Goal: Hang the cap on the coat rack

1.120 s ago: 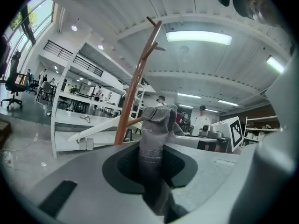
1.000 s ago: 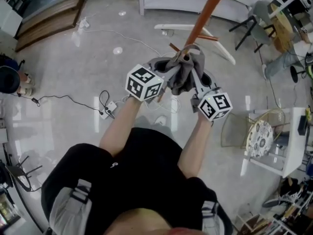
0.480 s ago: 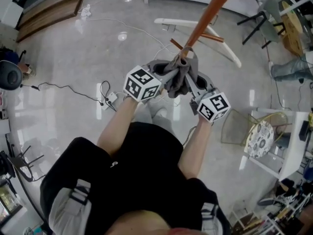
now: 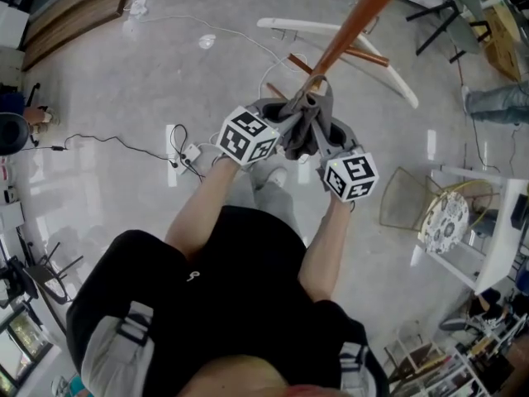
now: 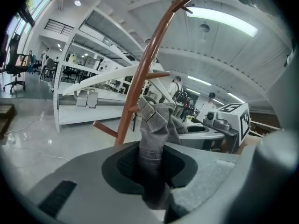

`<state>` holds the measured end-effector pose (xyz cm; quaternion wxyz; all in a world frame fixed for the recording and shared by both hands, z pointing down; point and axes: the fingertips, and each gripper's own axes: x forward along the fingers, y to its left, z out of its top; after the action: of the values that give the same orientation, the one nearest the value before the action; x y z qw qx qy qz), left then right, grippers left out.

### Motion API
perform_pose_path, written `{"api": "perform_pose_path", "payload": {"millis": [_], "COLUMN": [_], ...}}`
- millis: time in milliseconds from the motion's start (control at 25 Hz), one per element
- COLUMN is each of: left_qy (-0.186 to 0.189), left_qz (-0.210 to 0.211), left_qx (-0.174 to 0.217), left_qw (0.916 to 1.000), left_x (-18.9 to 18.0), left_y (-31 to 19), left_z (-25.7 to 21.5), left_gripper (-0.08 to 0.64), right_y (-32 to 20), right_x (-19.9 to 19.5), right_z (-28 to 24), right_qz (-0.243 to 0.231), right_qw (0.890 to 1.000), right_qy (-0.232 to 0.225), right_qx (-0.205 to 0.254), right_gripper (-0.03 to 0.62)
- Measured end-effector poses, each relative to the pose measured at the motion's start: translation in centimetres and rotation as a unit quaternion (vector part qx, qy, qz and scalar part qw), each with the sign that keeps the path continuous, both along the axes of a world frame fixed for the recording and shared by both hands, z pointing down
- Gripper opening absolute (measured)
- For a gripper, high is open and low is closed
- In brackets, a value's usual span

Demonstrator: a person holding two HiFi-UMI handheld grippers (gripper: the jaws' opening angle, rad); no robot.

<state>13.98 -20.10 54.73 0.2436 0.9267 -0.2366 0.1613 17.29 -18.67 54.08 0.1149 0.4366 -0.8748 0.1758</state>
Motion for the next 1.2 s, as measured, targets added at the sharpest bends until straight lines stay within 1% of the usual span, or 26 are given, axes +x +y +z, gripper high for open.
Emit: {"api": "perform_pose_path", "payload": {"millis": [240, 520, 640, 800, 960, 1000, 1040, 1120, 1200], "left_qy": [-0.014, -0.027, -0.033, -0.055, -0.083, -0.083, -0.083, -0.074, -0.048], "left_qz": [-0.011, -0.03, -0.044, -0.063, -0.074, -0.078, -0.081, -0.086, -0.088], "left_qx": [-0.019, -0.042, -0.053, -0.075, -0.084, -0.085, -0.085, -0.089, -0.097], "left_qw": [0.9997, 0.9983, 0.9971, 0.9937, 0.9902, 0.9898, 0.9896, 0.9895, 0.9902], "left_x": [0.6, 1.6, 1.9, 2.2, 2.2, 2.2, 2.2, 2.1, 1.8], "left_y": [-2.3, -5.7, -6.9, -7.8, -8.1, -8.2, -8.3, -8.5, -8.2], "left_z": [2.4, 4.8, 5.9, 8.0, 10.0, 10.2, 10.2, 10.2, 9.5], "left_gripper": [0.061, 0.061, 0.061, 0.067, 0.083, 0.085, 0.088, 0.108, 0.171], "right_y": [-2.5, -5.5, -6.7, -7.5, -7.7, -7.8, -7.8, -7.8, -7.6], "right_x": [0.8, 2.2, 3.0, 4.0, 4.3, 4.4, 4.6, 5.0, 5.1], "right_z": [2.6, 5.2, 6.4, 8.6, 10.6, 10.9, 11.1, 11.1, 10.5], "right_qz": [0.056, 0.112, 0.142, 0.192, 0.215, 0.22, 0.226, 0.234, 0.233], "right_qw": [0.998, 0.991, 0.986, 0.975, 0.967, 0.966, 0.964, 0.962, 0.963], "right_qy": [0.024, 0.019, 0.018, 0.012, 0.014, 0.011, 0.008, 0.004, -0.007], "right_qx": [-0.033, -0.066, -0.082, -0.114, -0.136, -0.138, -0.138, -0.14, -0.138], "right_gripper": [0.011, 0.011, 0.011, 0.011, 0.012, 0.017, 0.036, 0.103, 0.108]}}
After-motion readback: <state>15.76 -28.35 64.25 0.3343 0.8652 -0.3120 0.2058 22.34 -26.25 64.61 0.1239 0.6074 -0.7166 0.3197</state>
